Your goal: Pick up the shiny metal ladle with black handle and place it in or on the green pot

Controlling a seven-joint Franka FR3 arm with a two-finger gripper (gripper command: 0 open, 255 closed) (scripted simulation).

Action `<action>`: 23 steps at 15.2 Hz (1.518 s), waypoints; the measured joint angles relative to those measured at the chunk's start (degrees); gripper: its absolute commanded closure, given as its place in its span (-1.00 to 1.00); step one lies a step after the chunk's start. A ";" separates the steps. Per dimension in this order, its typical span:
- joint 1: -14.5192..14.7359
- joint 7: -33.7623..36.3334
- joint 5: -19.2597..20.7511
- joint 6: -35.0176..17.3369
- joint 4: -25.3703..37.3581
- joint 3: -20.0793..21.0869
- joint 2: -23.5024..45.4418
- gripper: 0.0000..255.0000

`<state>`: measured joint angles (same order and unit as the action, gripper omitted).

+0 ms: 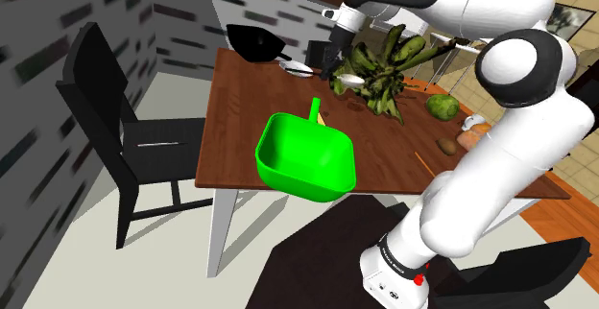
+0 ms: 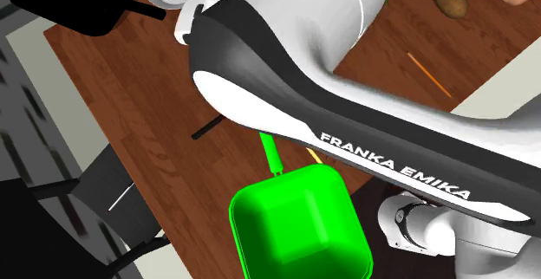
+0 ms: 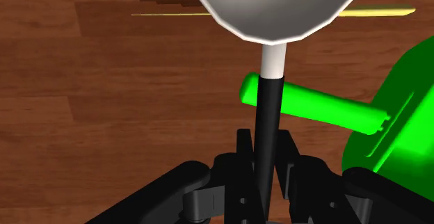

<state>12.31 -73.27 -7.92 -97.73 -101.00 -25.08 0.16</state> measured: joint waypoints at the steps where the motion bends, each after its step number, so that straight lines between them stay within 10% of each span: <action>1: 0.52 1.14 0.64 -0.44 -1.83 0.50 -1.71 1.00; 15: 5.87 20.72 4.49 -3.78 -25.88 13.14 -25.57 1.00; 23: 6.34 22.58 4.11 -7.98 -32.07 14.77 -27.73 1.00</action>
<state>18.66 -50.69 -3.81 -105.72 -133.07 -10.31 -27.57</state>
